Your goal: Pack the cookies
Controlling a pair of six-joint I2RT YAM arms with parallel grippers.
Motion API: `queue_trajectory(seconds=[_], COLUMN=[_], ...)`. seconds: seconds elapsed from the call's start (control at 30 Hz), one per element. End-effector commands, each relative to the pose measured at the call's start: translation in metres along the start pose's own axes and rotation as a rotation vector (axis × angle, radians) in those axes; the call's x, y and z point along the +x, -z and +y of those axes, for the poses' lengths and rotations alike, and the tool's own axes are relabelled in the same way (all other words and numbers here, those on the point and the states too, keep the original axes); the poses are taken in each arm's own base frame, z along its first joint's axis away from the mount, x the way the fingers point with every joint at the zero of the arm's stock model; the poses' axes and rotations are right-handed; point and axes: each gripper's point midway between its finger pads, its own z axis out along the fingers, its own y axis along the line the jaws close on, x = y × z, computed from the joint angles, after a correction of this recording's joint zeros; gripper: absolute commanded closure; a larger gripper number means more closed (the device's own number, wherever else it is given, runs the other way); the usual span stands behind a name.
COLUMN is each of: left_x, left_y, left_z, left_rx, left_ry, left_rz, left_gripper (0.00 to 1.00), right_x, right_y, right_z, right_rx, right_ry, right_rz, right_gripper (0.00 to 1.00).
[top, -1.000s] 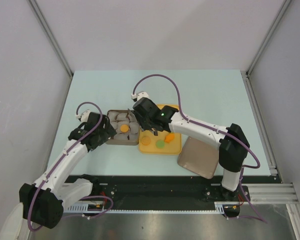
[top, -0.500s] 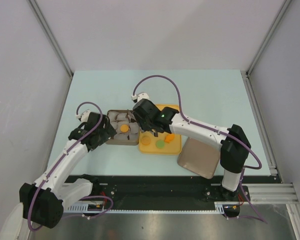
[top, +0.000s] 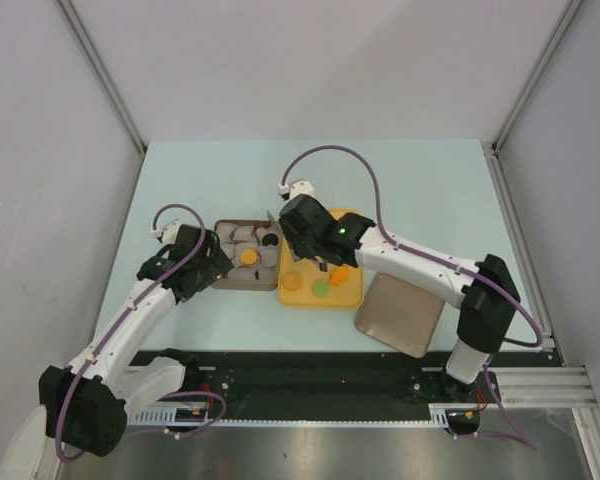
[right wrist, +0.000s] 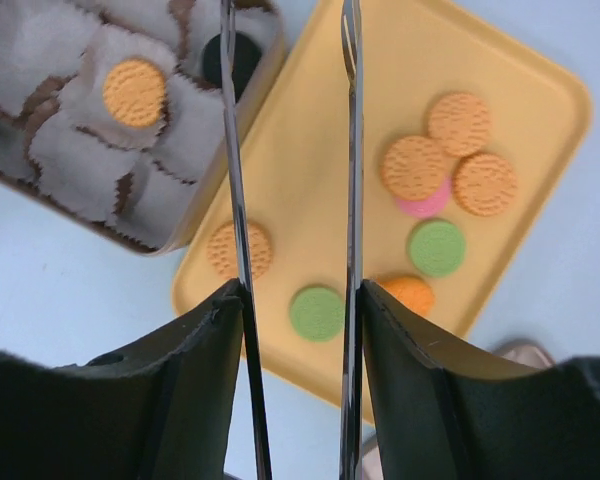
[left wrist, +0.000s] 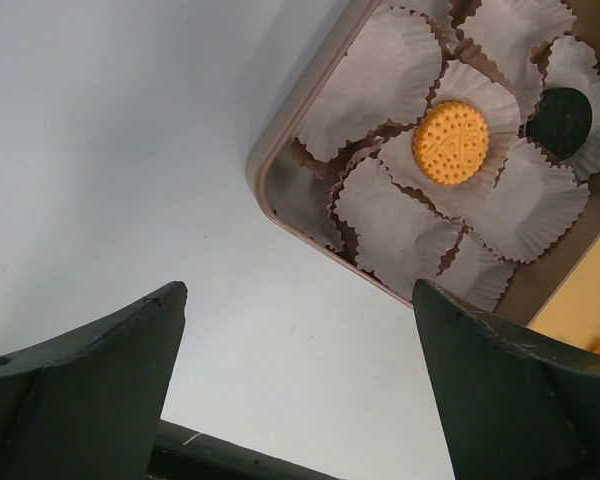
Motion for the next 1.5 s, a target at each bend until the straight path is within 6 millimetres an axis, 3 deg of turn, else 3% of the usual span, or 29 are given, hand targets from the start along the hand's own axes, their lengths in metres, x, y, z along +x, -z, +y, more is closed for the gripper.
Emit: queue_trajectory(seconds=[0.0, 0.17, 0.33, 0.73, 1.13, 1.47], left_x=[-0.003, -0.001, 0.000, 0.001, 0.001, 0.001], left_y=[0.000, -0.003, -0.005, -0.006, -0.006, -0.006], left_z=[-0.004, -0.007, -0.010, -0.008, -0.008, -0.008], left_rx=[0.019, 0.026, 0.026, 0.019, 0.023, 0.021], left_ry=[-0.003, -0.007, -0.011, -0.016, -0.019, -0.022], left_rz=[-0.012, -0.004, 0.012, 0.011, 0.013, 0.012], left_gripper=[0.00, 0.00, 0.00, 0.00, 0.00, 0.00], right_x=[-0.003, 0.039, 0.062, 0.070, 0.096, 0.078], right_y=[0.030, 0.025, 0.019, 0.016, 0.003, 0.013], right_z=[-0.057, -0.095, -0.092, -0.072, -0.074, -0.072], right_rx=[0.101, 0.155, 0.148, 0.112, 0.134, 0.127], right_ry=[-0.103, -0.162, -0.169, -0.150, -0.134, -0.136], right_rz=[-0.058, 0.018, 0.060, 0.067, 0.129, 0.087], right_gripper=[0.48, 0.48, 0.48, 0.48, 0.48, 0.66])
